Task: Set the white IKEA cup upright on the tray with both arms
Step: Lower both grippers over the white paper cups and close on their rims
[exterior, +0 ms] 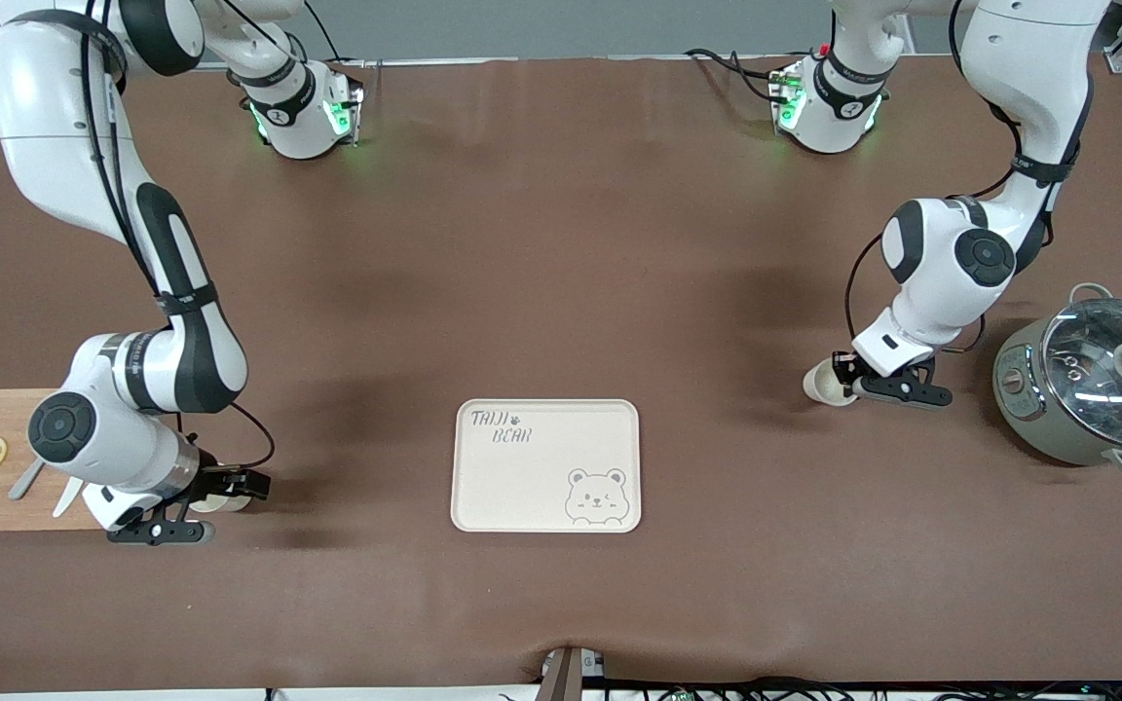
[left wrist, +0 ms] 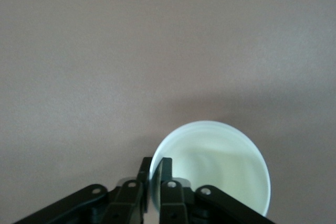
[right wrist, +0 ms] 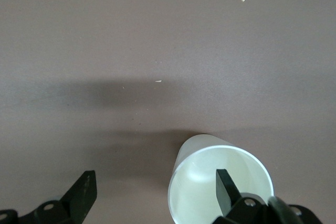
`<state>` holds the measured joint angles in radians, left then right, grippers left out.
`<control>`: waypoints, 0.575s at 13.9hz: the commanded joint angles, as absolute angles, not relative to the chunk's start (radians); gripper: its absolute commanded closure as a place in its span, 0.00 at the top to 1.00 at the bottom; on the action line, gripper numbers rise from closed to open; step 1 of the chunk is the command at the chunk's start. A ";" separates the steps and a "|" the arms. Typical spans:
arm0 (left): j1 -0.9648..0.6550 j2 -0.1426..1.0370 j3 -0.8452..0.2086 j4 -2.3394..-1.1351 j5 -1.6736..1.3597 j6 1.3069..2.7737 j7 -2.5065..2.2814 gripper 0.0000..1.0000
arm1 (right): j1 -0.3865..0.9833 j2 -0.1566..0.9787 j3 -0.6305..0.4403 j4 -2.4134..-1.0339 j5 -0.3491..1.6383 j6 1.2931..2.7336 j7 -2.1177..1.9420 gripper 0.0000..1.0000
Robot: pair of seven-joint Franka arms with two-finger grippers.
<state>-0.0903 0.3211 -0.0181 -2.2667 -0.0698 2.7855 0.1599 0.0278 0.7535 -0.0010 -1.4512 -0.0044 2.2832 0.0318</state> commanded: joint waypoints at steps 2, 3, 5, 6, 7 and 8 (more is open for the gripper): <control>-0.123 0.345 -0.026 -2.148 -0.092 2.764 0.094 0.00 | 0.031 0.765 0.000 -1.434 -0.015 2.273 0.029 0.52; -0.142 0.362 -0.026 -2.091 -0.092 2.720 0.051 0.00 | 0.031 0.765 0.000 -1.434 -0.015 2.273 0.028 0.37; -0.208 0.421 -0.025 -1.944 -0.092 2.599 -0.046 0.00 | 0.031 0.765 0.000 -1.434 -0.015 2.273 0.031 0.17; -0.250 0.457 -0.022 -1.866 -0.089 2.548 -0.114 0.00 | 0.031 0.765 0.000 -1.433 -0.015 2.273 0.031 0.08; -0.286 0.491 -0.020 -1.794 -0.086 2.507 -0.188 0.00 | 0.031 0.765 0.000 -1.433 -0.017 2.275 0.029 0.00; -0.320 0.524 -0.018 -1.726 -0.081 2.484 -0.260 0.00 | 0.031 0.764 0.000 -1.433 -0.017 2.276 0.026 0.00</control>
<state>-0.2593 0.4196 -0.0273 -1.8998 -0.0706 2.5503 -0.1548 0.0298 0.7596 -0.0009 -1.4503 -0.0044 2.2829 0.0310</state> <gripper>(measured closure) 0.960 0.837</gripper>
